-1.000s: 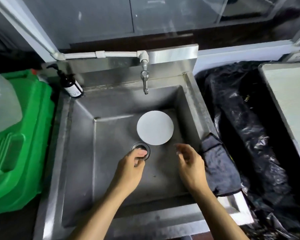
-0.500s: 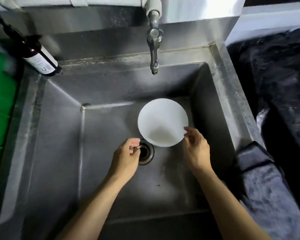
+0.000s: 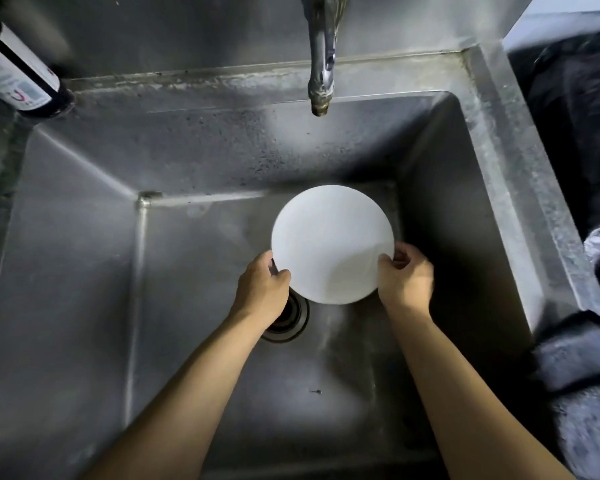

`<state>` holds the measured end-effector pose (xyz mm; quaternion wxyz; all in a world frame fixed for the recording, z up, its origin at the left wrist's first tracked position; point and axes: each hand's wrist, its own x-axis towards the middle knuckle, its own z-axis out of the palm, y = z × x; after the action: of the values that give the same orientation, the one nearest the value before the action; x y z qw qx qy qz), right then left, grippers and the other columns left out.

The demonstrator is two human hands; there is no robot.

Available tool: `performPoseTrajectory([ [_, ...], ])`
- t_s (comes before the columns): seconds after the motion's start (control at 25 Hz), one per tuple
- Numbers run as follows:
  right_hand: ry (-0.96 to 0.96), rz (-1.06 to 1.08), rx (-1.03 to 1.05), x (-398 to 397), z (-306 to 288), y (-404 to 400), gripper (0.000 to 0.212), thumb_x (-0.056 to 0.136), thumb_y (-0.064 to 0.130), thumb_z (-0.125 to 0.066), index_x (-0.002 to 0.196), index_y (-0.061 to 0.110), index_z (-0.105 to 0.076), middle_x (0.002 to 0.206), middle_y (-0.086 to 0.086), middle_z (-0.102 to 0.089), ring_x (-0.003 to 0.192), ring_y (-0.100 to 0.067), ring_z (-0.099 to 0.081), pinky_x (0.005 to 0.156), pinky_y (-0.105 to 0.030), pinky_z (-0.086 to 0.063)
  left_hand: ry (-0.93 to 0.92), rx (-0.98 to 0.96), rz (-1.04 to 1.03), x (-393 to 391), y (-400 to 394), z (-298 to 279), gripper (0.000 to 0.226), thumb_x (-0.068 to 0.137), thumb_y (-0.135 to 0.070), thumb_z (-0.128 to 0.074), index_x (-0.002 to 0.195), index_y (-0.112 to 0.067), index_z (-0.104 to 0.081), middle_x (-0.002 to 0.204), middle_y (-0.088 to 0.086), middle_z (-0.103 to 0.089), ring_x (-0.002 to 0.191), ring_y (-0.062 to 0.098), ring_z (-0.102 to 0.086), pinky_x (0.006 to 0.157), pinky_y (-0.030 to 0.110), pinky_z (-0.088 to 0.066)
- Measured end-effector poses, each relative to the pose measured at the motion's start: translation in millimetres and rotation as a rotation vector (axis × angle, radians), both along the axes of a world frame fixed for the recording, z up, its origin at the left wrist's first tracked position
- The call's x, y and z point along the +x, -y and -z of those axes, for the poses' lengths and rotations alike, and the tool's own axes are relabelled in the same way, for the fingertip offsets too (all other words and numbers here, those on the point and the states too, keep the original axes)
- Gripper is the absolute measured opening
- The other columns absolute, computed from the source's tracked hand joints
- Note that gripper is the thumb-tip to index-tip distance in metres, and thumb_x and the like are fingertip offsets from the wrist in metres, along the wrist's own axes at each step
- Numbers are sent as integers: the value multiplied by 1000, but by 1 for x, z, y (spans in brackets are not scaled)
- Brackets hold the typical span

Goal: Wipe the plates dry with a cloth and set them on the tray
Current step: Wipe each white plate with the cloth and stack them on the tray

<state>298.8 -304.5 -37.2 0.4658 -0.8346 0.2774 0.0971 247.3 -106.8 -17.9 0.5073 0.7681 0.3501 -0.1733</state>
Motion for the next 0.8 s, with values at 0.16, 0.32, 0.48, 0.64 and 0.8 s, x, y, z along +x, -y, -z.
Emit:
performPoseTrajectory([
  [0.16,21,36,20,-3,-1,1,29,93,7,-65,121,14,-67,98,4,-66,96,-19,-66,79,-28,-48,27,-132,-103,-3,3,-5,39,88,-9,-51,125,-20,-59,113,-4,-68,102,20,-68,88,49,-59],
  [0.32,108,19,4,-14,-18,3,30,91,9,-68,120,15,-67,91,13,-64,82,3,-64,76,-14,-49,78,-255,-247,-20,2,-15,41,91,-1,-53,127,-19,-58,110,-4,-67,98,18,-68,80,41,-63],
  [0.48,164,-97,69,-25,-51,-4,25,90,10,-67,113,20,-66,90,12,-67,77,12,-62,62,-7,-48,132,-320,-442,-53,-7,-35,34,91,4,-57,119,-14,-63,112,3,-67,97,22,-69,65,33,-62],
  [0.64,150,-332,59,-37,-94,-40,20,94,16,-61,113,23,-61,81,7,-68,74,-9,-67,68,-29,-56,114,-349,-669,-98,-22,-62,22,88,7,-61,101,-8,-71,99,9,-75,84,25,-76,63,33,-61],
  [0.8,-147,-478,-114,-37,-108,-73,27,92,20,-57,105,-3,-65,67,-9,-66,60,-23,-60,57,-28,-49,19,-414,-873,-125,-45,-85,8,85,10,-65,87,6,-71,85,17,-77,73,23,-76,60,27,-61],
])
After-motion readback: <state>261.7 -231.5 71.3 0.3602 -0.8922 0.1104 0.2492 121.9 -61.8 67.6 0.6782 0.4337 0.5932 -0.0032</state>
